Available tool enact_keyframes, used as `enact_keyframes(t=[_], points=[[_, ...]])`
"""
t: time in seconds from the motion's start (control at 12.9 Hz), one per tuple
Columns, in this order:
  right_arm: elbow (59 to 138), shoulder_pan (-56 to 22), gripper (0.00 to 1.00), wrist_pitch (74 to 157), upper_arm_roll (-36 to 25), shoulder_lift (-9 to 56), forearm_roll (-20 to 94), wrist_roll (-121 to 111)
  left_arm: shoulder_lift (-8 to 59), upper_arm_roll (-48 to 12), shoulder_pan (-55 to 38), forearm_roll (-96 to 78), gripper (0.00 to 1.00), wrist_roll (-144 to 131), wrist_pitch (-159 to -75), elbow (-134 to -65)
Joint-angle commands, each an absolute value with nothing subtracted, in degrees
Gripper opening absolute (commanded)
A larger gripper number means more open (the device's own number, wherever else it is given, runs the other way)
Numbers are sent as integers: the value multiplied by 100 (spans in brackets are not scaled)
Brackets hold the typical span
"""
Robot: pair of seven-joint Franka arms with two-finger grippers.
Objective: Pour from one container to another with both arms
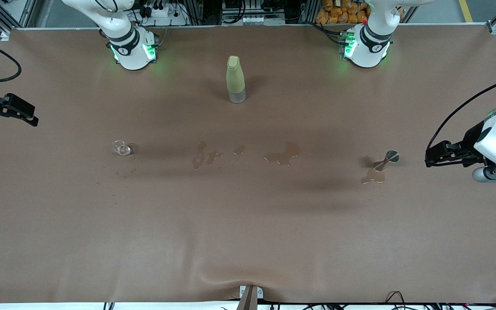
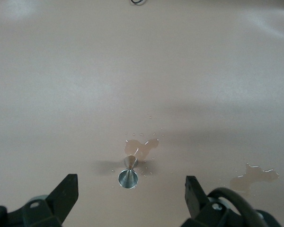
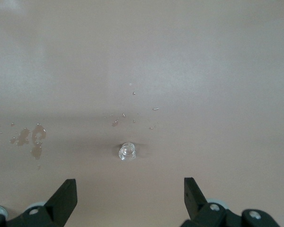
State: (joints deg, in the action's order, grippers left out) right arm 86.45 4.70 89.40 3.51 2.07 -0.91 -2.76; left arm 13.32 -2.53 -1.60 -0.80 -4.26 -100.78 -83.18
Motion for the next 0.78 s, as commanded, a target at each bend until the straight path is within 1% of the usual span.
enact_keyframes(t=[0.0, 0.7], points=[[8499, 483, 100, 8895, 352, 272, -26, -237, 1239, -229, -176, -88, 100, -343, -10011, -8332], [8508, 501, 100, 8903, 343, 255, -26, -281, 1248, -229, -185, -88, 100, -343, -10011, -8332]])
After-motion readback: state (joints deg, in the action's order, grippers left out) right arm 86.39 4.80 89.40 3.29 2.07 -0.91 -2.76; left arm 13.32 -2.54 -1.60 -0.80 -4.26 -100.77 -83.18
